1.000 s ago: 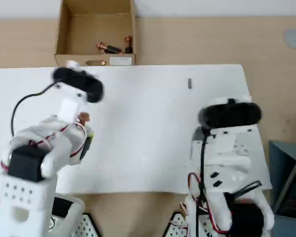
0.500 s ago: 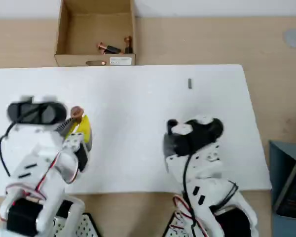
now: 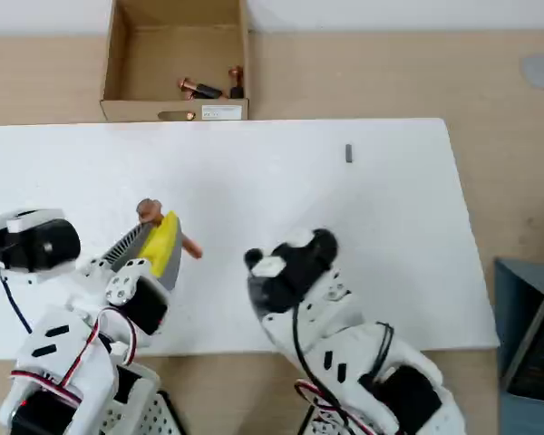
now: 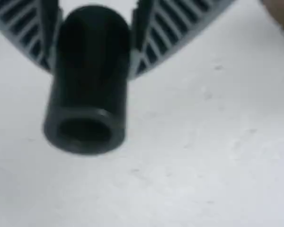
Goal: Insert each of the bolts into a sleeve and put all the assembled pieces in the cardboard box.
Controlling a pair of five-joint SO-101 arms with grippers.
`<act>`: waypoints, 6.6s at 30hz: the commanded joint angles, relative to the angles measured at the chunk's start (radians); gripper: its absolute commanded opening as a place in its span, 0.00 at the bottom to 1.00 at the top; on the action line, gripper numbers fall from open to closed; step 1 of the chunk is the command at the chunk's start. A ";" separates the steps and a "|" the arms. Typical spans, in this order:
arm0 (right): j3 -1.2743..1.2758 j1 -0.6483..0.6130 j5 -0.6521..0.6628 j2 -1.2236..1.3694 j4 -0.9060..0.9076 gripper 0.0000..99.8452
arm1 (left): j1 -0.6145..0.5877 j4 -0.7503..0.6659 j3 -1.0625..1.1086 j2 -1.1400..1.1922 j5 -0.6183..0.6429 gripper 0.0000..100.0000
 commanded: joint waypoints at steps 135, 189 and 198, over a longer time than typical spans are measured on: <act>-0.346 0.524 0.103 -0.012 0.104 0.01 | -0.400 -0.120 0.595 -0.007 -0.500 0.00; -1.635 0.349 0.158 2.127 -0.901 0.01 | -0.405 -0.120 0.641 -0.007 -0.502 0.00; -1.933 0.349 0.227 2.447 -0.921 0.01 | -0.405 -0.120 0.641 -0.007 -0.502 0.00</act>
